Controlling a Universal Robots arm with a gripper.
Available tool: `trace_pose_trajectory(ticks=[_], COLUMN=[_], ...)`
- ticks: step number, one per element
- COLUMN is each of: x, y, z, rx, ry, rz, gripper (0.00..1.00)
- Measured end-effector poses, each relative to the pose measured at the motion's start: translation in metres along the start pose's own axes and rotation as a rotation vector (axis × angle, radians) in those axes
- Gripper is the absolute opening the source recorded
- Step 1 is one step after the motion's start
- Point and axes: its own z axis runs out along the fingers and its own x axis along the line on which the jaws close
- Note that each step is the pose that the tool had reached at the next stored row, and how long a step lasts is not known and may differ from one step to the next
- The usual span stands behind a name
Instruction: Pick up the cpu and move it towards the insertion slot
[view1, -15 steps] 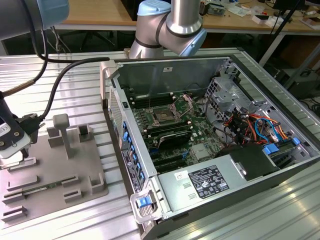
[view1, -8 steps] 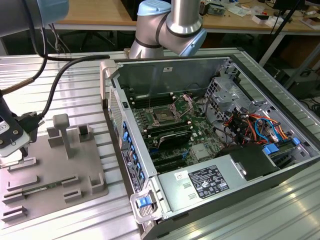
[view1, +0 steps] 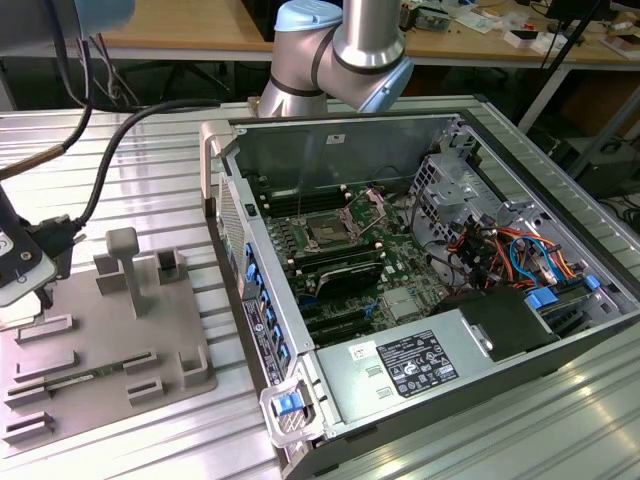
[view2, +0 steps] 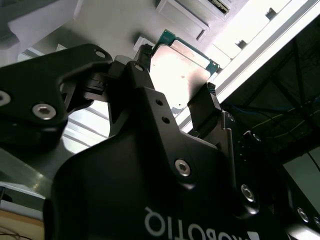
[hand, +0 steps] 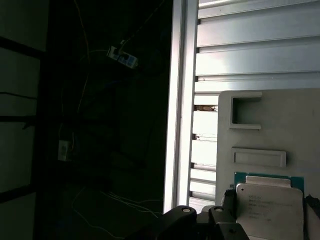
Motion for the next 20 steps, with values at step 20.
trace_pose_trajectory(ticks=[20], x=[0.0001], y=[0.0005], z=[-0.0219], rx=[-0.0001], ry=[0.0000], rz=[0.000], gripper=[0.55])
